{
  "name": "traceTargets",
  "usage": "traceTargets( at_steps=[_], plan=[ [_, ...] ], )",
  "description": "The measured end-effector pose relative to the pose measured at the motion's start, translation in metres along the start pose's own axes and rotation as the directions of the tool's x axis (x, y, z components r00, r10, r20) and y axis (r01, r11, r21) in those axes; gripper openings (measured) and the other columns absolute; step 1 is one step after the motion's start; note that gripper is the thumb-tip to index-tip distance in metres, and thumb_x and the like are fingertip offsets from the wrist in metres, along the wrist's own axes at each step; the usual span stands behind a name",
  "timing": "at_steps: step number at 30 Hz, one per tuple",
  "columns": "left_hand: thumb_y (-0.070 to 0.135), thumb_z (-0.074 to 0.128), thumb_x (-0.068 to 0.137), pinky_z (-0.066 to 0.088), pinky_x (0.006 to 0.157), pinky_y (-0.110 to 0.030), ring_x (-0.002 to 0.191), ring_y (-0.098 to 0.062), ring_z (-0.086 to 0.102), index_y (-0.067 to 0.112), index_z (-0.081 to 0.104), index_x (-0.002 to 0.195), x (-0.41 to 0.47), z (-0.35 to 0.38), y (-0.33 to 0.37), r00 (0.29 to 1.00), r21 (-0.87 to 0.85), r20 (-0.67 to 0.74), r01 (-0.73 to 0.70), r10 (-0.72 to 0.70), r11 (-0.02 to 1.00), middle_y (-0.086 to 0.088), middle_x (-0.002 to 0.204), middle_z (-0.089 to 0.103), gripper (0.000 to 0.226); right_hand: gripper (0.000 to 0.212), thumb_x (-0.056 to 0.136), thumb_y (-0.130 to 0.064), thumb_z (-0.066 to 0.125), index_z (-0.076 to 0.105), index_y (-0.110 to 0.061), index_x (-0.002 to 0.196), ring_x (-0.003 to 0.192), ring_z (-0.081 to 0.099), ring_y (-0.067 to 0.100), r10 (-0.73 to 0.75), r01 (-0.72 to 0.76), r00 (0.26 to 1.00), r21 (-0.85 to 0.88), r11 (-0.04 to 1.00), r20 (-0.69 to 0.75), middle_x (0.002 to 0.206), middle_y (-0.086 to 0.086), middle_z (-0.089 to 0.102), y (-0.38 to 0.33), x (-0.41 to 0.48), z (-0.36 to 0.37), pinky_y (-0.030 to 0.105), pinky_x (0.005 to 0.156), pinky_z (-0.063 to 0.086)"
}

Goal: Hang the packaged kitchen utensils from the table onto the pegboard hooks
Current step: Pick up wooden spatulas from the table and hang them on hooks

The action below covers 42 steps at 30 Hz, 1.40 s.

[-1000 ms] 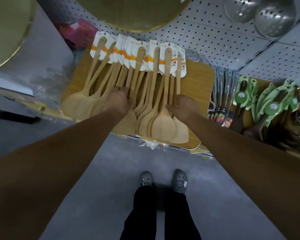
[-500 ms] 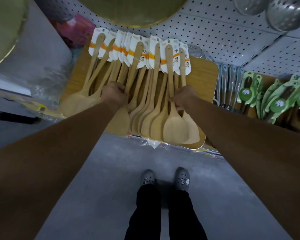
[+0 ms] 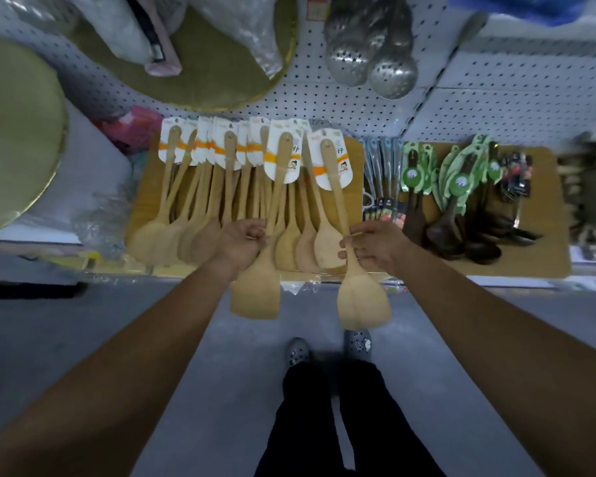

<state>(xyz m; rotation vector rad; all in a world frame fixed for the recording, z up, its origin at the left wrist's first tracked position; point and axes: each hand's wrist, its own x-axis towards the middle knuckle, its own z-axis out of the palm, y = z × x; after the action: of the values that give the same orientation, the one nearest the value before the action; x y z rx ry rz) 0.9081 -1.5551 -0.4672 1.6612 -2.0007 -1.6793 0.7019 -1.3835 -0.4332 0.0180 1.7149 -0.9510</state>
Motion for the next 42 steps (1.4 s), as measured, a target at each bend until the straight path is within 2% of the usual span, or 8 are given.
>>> traceTargets(
  at_steps=[4,6,11,15,21,27,37,42],
  plan=[
    [-0.003,0.073,0.082,0.057,0.079,-0.039,0.082,-0.018,0.061,0.010,0.069,0.107,-0.047,0.043,0.021,0.992,-0.046,0.126,-0.023,0.029,0.999,0.000,0.083,0.064,0.029,0.029,0.090,0.006,0.066,0.057,0.004,0.118,0.089,0.072,0.038,-0.032,0.042,0.996,0.131,0.990,-0.083,0.108,0.027,0.071,0.033,-0.047,-0.048,0.041,0.073,0.063],
    [-0.006,0.072,0.081,0.057,0.073,-0.034,0.078,-0.015,0.061,0.006,0.068,0.106,-0.064,0.065,0.034,0.982,-0.013,0.183,-0.048,0.050,0.999,0.000,0.081,0.064,0.028,0.024,0.092,0.006,0.064,0.057,0.000,0.114,0.092,0.071,0.039,-0.057,0.077,0.991,0.166,0.983,-0.124,0.107,0.026,0.070,0.046,-0.074,-0.072,0.040,0.076,0.061],
    [-0.005,0.074,0.080,0.059,0.076,-0.036,0.084,-0.019,0.065,0.011,0.066,0.103,-0.101,0.132,0.071,0.944,-0.029,0.296,-0.140,0.142,0.990,-0.003,0.087,0.067,0.029,0.022,0.088,0.007,0.067,0.062,-0.004,0.107,0.069,0.075,0.027,-0.111,0.183,0.953,0.240,0.953,-0.283,0.096,0.024,0.072,0.088,-0.126,-0.152,0.043,0.079,0.062],
    [-0.003,0.074,0.081,0.056,0.072,-0.019,0.078,-0.008,0.063,0.006,0.066,0.108,-0.136,0.195,0.105,0.893,-0.004,0.381,-0.258,0.240,0.966,0.003,0.086,0.066,0.030,0.021,0.085,0.004,0.071,0.065,-0.008,0.100,0.084,0.075,0.037,-0.129,0.258,0.914,0.308,0.916,-0.384,0.100,0.025,0.074,0.125,-0.169,-0.220,0.046,0.083,0.061],
    [-0.003,0.075,0.080,0.056,0.085,-0.033,0.087,-0.018,0.063,0.010,0.064,0.106,-0.200,0.313,0.149,0.820,-0.032,0.496,-0.311,0.285,0.950,-0.006,0.093,0.065,0.031,0.019,0.088,0.005,0.068,0.064,-0.008,0.102,0.085,0.075,0.037,-0.107,0.340,0.866,0.417,0.843,-0.489,0.098,0.022,0.075,0.201,-0.230,-0.323,0.042,0.076,0.063],
    [-0.008,0.074,0.079,0.056,0.069,-0.018,0.082,-0.017,0.063,0.004,0.063,0.108,-0.268,0.432,0.188,0.748,-0.081,0.576,-0.349,0.329,0.934,-0.006,0.091,0.063,0.034,0.020,0.089,0.006,0.066,0.061,-0.011,0.097,0.073,0.074,0.030,-0.089,0.458,0.788,0.482,0.747,-0.609,0.093,0.020,0.073,0.266,-0.292,-0.419,0.044,0.077,0.061],
    [0.001,0.079,0.078,0.056,0.081,-0.031,0.101,-0.027,0.067,0.022,0.068,0.100,-0.318,0.575,0.252,0.600,-0.134,0.715,-0.385,0.358,0.913,-0.009,0.104,0.068,0.032,0.025,0.086,0.005,0.072,0.061,-0.003,0.107,0.070,0.074,0.027,-0.029,0.597,0.647,0.483,0.640,-0.762,0.082,0.013,0.075,0.309,-0.342,-0.544,0.039,0.071,0.063],
    [0.002,0.080,0.076,0.057,0.085,-0.039,0.101,-0.031,0.069,0.025,0.071,0.099,-0.320,0.649,0.294,0.531,-0.174,0.760,-0.390,0.375,0.904,-0.006,0.100,0.072,0.033,0.021,0.087,0.004,0.071,0.061,-0.005,0.104,0.071,0.074,0.026,0.010,0.605,0.613,0.478,0.637,-0.790,0.091,0.018,0.074,0.313,-0.347,-0.604,0.042,0.076,0.061]
  ],
)
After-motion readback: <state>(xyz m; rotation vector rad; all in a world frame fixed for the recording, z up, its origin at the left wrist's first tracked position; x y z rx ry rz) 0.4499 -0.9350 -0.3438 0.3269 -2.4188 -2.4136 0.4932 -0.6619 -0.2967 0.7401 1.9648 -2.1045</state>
